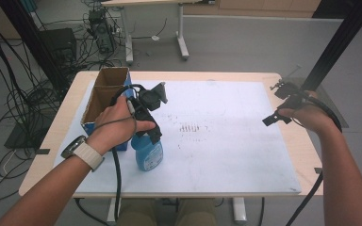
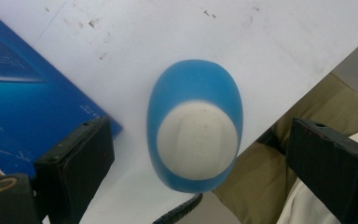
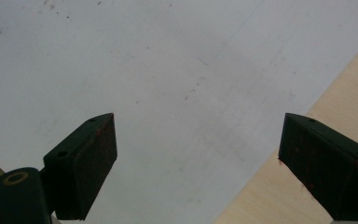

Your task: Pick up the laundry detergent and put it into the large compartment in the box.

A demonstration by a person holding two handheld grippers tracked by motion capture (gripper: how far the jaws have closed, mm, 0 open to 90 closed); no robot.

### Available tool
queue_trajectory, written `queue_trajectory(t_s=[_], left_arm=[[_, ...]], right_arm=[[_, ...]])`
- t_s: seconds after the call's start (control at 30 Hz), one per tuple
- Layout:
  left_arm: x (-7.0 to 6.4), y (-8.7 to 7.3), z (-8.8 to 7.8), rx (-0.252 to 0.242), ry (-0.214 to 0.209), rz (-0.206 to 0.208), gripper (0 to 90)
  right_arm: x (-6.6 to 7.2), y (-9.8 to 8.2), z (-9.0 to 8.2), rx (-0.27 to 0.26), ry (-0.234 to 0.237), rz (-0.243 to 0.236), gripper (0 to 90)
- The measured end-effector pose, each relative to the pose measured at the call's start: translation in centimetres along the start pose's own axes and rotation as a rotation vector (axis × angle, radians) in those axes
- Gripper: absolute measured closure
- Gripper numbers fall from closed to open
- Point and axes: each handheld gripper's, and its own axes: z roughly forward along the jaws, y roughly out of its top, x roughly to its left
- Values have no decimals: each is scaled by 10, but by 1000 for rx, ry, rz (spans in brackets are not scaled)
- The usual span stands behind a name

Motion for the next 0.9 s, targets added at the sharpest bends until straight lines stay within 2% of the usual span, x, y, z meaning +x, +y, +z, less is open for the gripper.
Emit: queue_trajectory(t_s=[0.5,0.9], left_arm=[[1,1,8,9,-9,2,85],[0,4,17,18,0,3,87]], right_arm=[[0,-1,1,1,3,0,115],[0,-4,4,-1,7,1,115]])
